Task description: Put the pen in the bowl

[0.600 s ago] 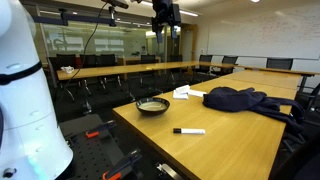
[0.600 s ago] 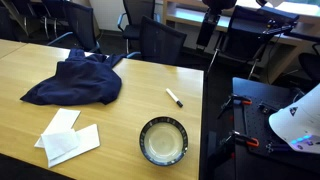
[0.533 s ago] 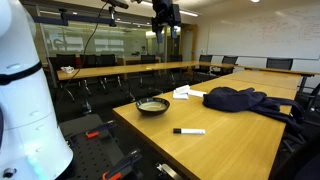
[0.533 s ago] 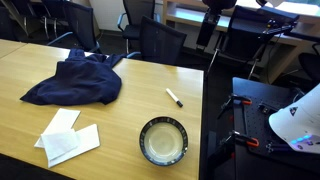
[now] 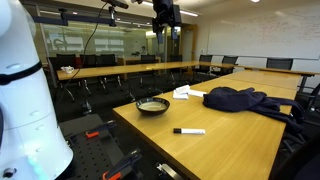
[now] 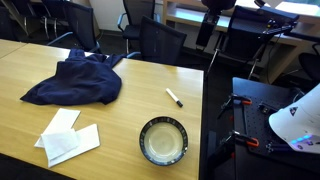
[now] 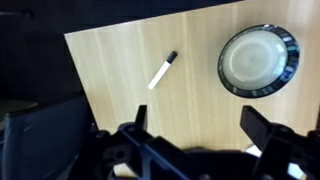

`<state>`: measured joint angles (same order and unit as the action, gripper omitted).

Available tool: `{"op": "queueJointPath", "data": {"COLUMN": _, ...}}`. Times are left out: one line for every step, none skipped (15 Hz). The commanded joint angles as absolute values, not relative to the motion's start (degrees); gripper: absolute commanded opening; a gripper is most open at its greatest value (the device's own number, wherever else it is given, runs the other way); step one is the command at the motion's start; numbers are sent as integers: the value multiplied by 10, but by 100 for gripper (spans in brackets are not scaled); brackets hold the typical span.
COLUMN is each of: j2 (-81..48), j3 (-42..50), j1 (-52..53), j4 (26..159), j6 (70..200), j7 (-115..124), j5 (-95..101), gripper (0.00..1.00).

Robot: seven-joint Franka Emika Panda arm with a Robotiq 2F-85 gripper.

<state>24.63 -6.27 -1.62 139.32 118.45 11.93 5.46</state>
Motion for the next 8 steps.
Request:
{"op": "queueJointPath", "data": {"j2": 189, "j3": -55, "j1": -31, "j4": 1381, "j6": 1227, "j7": 178, "j5": 57, "gripper": 100}}
{"op": "queueJointPath", "data": {"j2": 168, "j3": -49, "j1": -35, "j4": 1381, "j6": 1251, "j7": 187, "j5": 52, "gripper": 100}}
{"op": "queueJointPath", "data": {"j2": 140, "j3": -41, "j1": -40, "j4": 1379, "j6": 1281, "j7": 196, "j5": 48, "gripper": 100}}
{"op": "queueJointPath", "data": {"j2": 112, "j3": -33, "j1": -45, "j4": 1378, "j6": 1314, "j7": 204, "j5": 49, "gripper": 100}}
{"op": "queueJointPath", "data": {"j2": 81, "j3": -25, "j1": -48, "j4": 1374, "j6": 1344, "j7": 208, "j5": 48, "gripper": 100}}
{"op": "queueJointPath", "data": {"j2": 50, "j3": -16, "j1": -50, "j4": 1368, "j6": 1371, "j7": 209, "j5": 43, "gripper": 100}}
{"op": "queueJointPath", "data": {"j2": 23, "j3": -7, "j1": -50, "j4": 1366, "j6": 1403, "j7": 206, "j5": 39, "gripper": 100}}
{"op": "queueJointPath", "data": {"j2": -6, "j3": 0, "j1": -49, "j4": 1360, "j6": 1429, "j7": 204, "j5": 37, "gripper": 100}}
